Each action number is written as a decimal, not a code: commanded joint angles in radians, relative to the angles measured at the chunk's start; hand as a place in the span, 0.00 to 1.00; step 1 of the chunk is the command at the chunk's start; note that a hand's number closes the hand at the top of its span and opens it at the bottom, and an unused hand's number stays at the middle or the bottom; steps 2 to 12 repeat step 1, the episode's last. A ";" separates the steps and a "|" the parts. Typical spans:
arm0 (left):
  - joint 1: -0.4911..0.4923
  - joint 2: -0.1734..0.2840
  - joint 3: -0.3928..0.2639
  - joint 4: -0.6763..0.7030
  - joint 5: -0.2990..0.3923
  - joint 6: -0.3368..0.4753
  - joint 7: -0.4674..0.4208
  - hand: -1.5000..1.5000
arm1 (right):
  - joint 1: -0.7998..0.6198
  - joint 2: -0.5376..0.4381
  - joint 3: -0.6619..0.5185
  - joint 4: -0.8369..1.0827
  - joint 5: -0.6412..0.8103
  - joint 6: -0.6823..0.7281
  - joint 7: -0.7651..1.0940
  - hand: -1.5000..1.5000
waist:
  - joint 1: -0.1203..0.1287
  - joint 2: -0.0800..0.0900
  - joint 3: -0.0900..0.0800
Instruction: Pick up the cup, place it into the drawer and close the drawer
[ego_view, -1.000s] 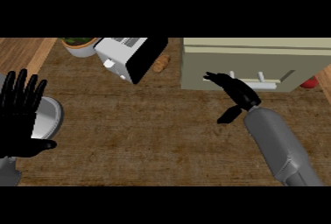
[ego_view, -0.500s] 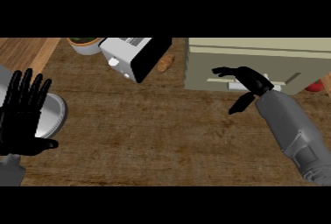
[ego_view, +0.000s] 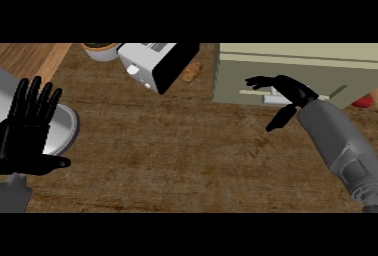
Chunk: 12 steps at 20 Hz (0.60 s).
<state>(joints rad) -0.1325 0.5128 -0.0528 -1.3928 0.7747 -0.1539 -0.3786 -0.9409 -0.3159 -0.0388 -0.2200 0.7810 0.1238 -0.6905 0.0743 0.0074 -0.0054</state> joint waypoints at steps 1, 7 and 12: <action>0.004 -0.014 -0.011 0.025 -0.022 -0.002 -0.006 0.00 | -0.073 -0.049 -0.028 0.052 0.002 -0.050 0.098 0.00 | 0.011 0.029 0.008; 0.004 -0.014 -0.011 0.025 -0.022 -0.002 -0.006 0.00 | -0.073 -0.049 -0.028 0.052 0.002 -0.050 0.098 0.00 | 0.011 0.029 0.008; 0.004 -0.014 -0.011 0.025 -0.022 -0.002 -0.006 0.00 | -0.073 -0.049 -0.028 0.052 0.002 -0.050 0.098 0.00 | 0.011 0.029 0.008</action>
